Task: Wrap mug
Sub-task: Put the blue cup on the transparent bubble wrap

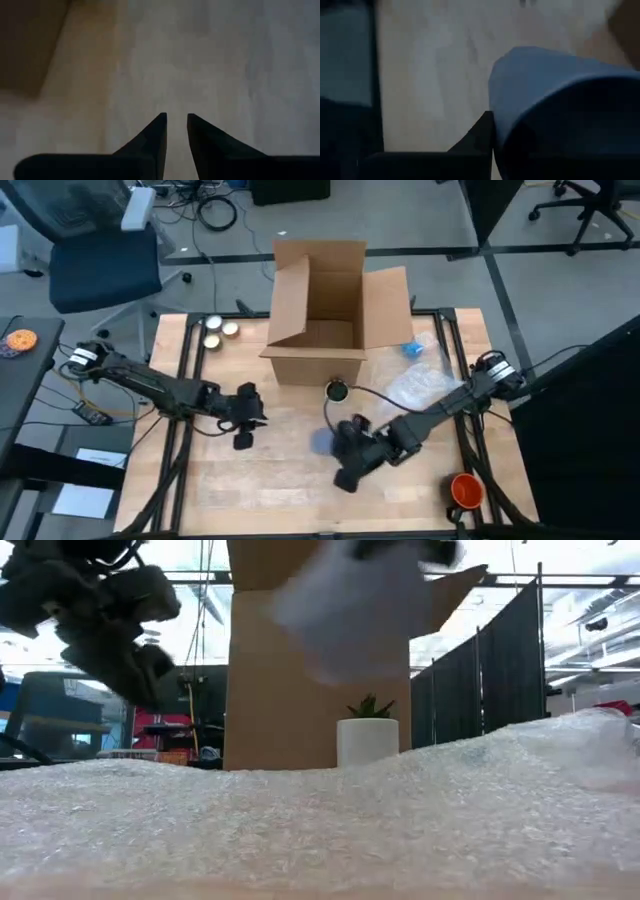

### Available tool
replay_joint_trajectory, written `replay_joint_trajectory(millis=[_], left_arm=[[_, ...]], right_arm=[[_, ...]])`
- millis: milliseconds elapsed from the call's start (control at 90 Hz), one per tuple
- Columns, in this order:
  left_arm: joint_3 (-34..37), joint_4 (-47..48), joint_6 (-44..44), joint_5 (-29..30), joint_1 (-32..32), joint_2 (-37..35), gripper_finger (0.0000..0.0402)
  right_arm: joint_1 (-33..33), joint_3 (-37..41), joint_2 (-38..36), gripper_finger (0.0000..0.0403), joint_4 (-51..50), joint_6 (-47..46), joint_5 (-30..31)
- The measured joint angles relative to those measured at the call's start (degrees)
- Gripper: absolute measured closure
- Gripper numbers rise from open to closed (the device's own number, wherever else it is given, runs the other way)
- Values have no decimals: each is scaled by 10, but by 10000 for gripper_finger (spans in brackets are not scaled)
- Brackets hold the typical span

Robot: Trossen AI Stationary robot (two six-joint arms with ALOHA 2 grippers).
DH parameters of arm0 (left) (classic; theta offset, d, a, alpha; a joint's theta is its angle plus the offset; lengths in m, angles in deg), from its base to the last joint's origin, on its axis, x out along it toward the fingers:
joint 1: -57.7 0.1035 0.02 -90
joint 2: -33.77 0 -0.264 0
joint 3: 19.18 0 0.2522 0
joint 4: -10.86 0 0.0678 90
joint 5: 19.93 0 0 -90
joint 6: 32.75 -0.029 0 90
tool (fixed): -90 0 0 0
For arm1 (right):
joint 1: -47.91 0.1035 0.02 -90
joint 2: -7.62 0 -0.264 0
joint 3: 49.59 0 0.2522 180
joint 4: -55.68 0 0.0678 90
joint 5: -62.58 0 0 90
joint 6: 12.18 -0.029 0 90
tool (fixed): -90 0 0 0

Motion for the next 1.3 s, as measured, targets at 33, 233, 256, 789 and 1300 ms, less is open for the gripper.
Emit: replay_joint_trajectory(millis=[33, 233, 256, 789, 1300], left_arm=[[0, 7, 12, -6, 0, 3, 341], [8, 1, 54, -8, 0, 30, 341], [9, -1, 58, -8, 0, 33, 341], [47, -214, 118, 57, 0, 148, 341], [-31, -211, 40, 0, 16, 212, 341]], right_arm=[[-9, 11, 0, 403, 33, 30, -3], [-42, 76, 0, 403, 140, 88, -55], [-43, 83, 0, 403, 140, 87, -58], [-26, 157, -2, 403, 5, -52, -80], [8, 120, -48, 403, -118, -107, -75]])
